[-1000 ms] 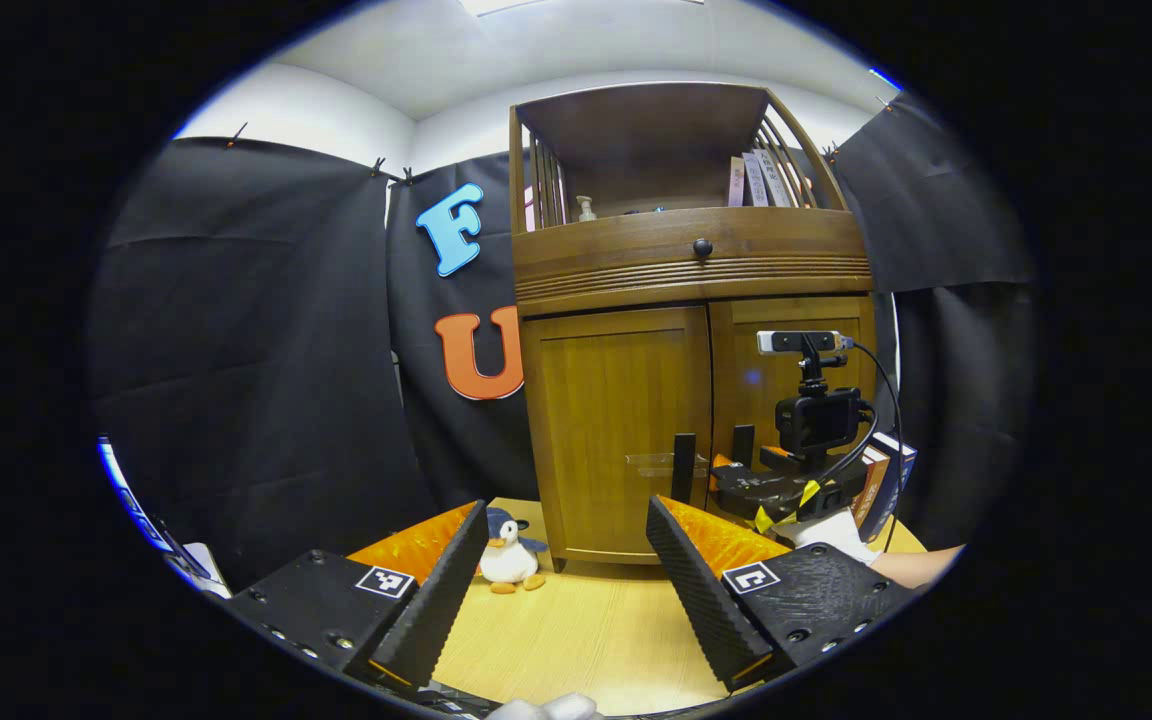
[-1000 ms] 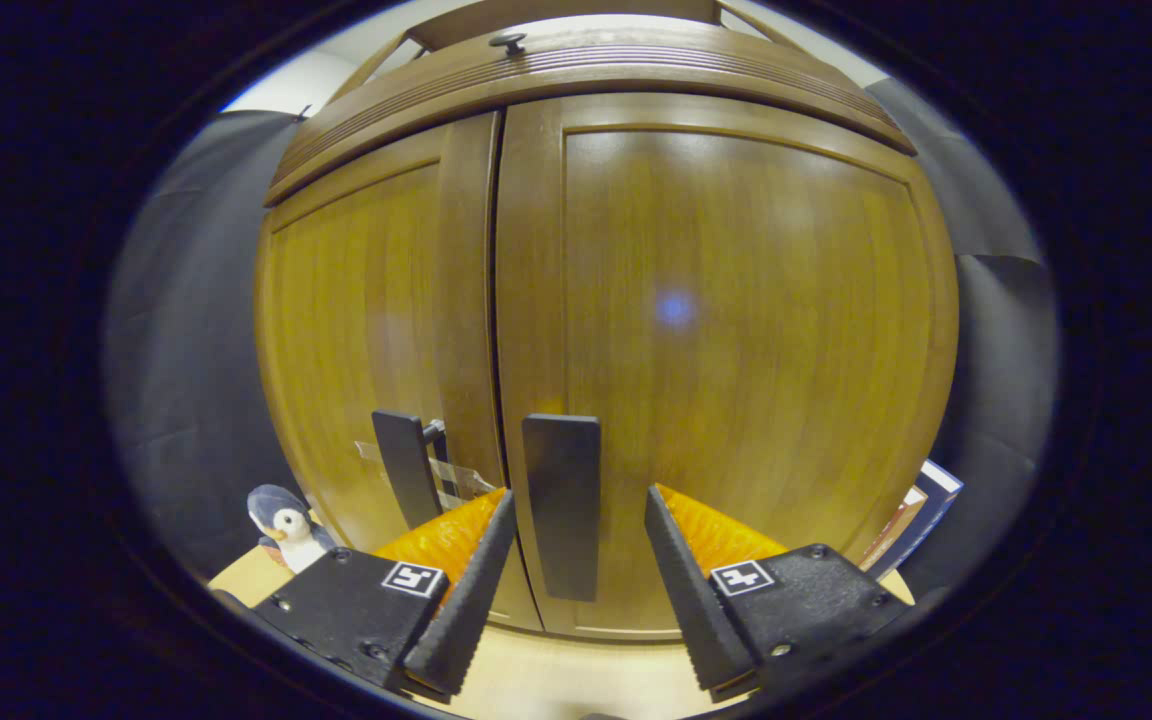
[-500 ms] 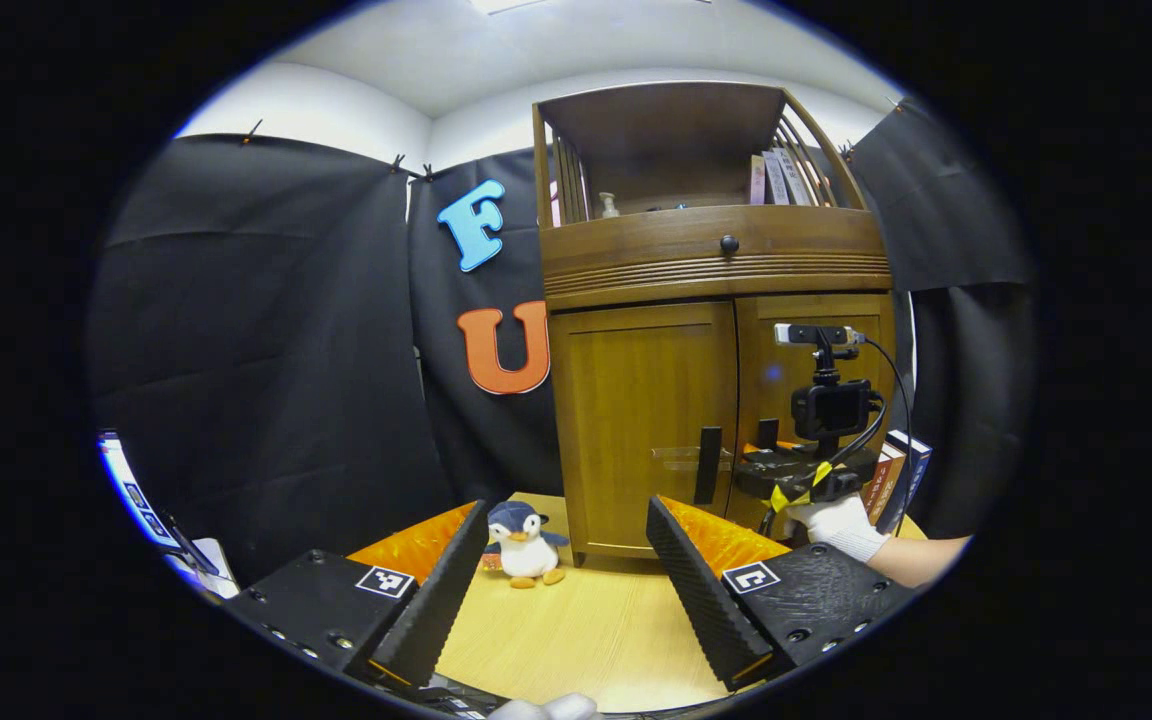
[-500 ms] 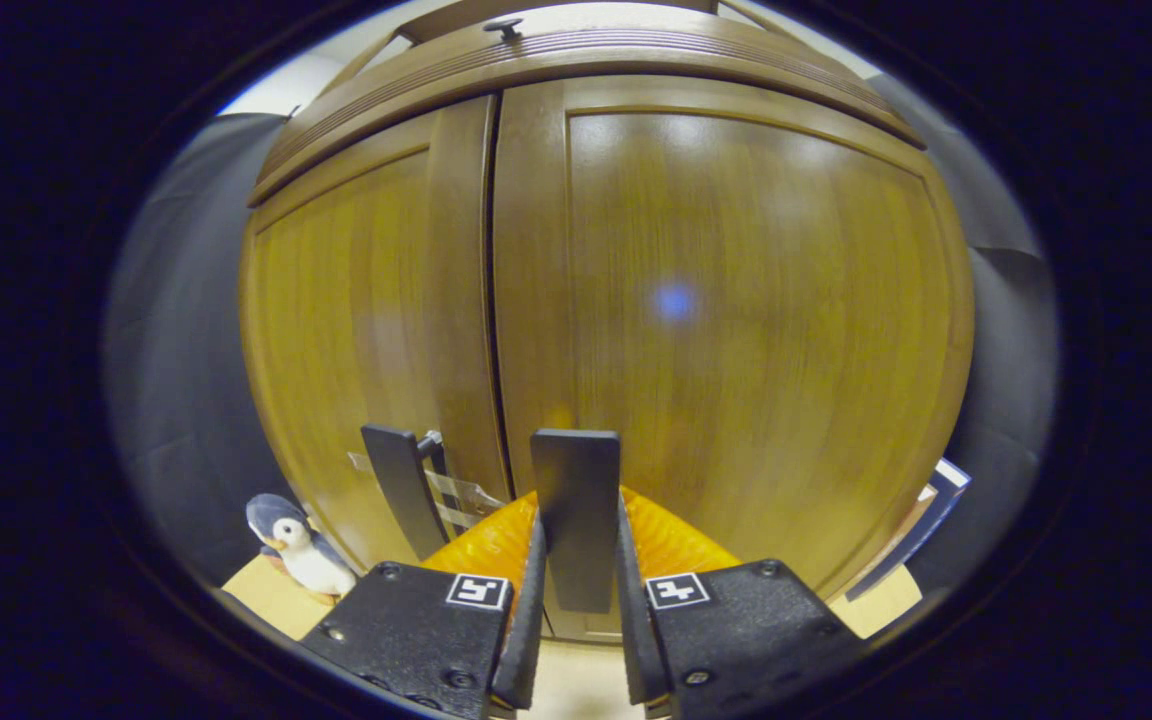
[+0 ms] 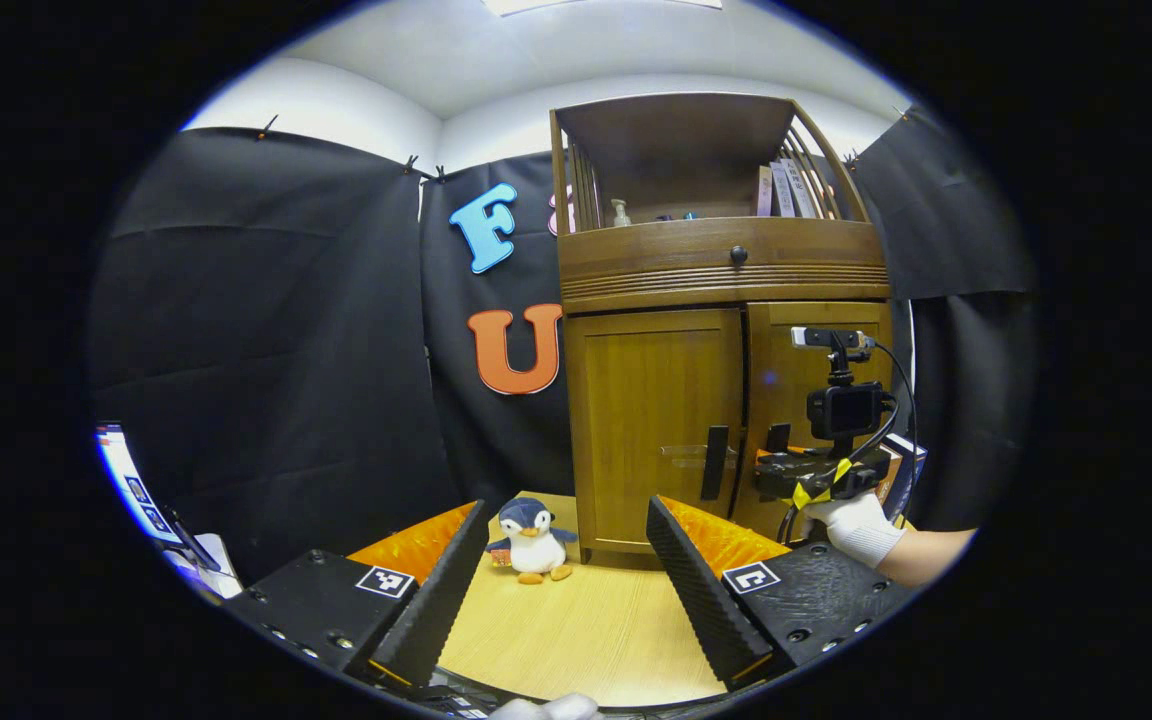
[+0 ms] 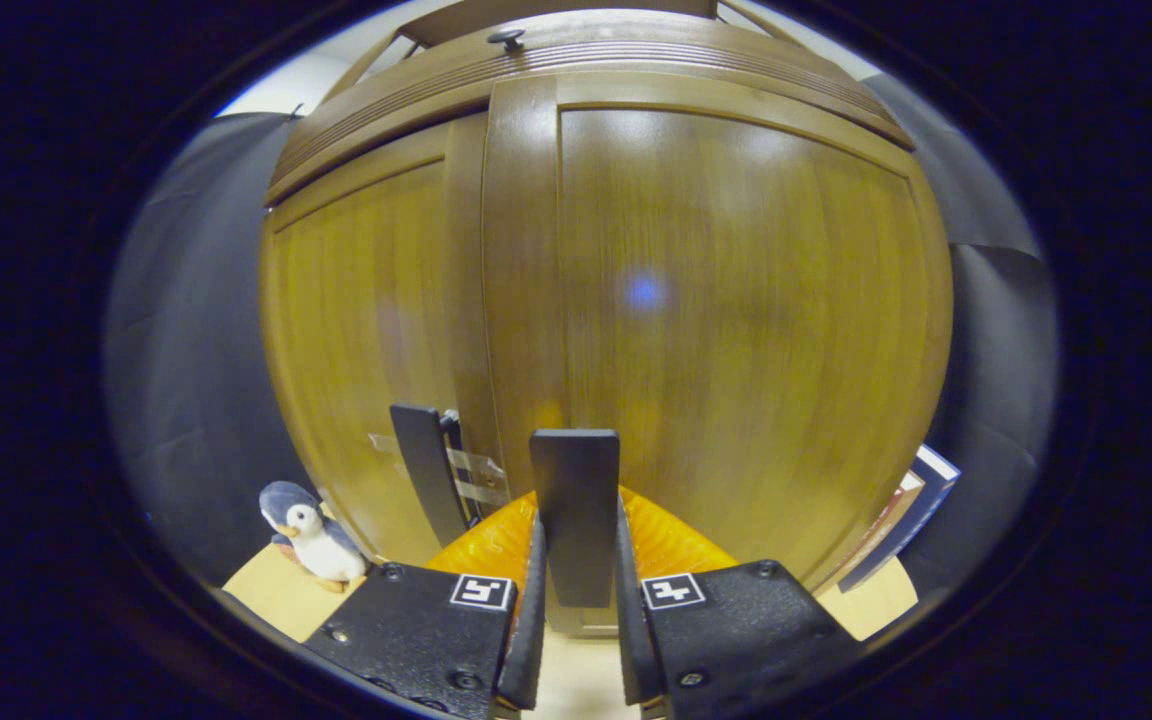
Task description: Open the right door of the double-door shoe cabinet with the right hand, and open the left door with the left hand.
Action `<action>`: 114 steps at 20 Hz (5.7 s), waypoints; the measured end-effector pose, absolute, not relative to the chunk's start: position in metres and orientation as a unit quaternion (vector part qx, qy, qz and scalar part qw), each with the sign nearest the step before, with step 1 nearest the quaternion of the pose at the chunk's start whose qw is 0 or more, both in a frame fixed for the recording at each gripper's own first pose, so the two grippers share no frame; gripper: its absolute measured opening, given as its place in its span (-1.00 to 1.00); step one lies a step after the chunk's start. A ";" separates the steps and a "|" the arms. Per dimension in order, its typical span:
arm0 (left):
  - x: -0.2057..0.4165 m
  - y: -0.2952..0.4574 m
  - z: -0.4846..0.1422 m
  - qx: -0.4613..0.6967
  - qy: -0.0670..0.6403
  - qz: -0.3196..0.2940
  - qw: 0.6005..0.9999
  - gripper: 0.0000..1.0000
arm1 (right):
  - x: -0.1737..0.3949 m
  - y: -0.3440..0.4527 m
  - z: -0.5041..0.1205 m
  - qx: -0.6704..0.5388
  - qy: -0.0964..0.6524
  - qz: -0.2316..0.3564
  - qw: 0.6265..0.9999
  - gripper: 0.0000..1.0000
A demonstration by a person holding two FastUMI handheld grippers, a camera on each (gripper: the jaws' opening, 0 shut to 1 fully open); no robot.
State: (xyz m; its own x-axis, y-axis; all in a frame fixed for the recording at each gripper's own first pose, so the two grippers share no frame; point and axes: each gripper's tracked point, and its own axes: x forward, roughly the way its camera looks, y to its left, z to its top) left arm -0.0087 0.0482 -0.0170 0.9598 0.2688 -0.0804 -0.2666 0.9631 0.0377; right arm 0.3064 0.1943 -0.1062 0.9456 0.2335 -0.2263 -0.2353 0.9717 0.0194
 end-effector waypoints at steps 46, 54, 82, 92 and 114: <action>-0.026 -0.061 -0.033 0.006 0.051 -0.049 0.997 0.93 | 0.141 -0.056 -0.105 -0.019 0.101 0.021 0.995 -0.94; -0.017 -0.094 -0.024 0.001 0.052 -0.009 0.999 0.92 | 0.148 -0.090 -0.103 -0.010 0.112 0.078 0.991 -0.94; 0.006 -0.067 -0.022 -0.005 0.044 -0.001 0.999 0.93 | 0.083 -0.132 -0.035 0.013 0.067 0.002 0.998 0.67; 0.055 -0.029 -0.038 0.004 0.041 -0.029 0.999 0.93 | 0.026 -0.036 -0.033 0.016 0.041 -0.020 0.999 0.97; 0.294 -0.071 -0.104 -0.005 0.044 -0.064 0.997 0.93 | 0.035 0.017 -0.051 -0.020 0.100 -0.023 0.995 0.97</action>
State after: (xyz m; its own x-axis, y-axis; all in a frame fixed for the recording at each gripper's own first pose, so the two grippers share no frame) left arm 0.2938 -0.0714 -0.1045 0.9880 -0.1273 -0.0877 0.1264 0.9918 -0.0165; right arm 0.0348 0.0172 -0.0512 0.9790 -0.0504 -0.1974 0.0425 0.9981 -0.0436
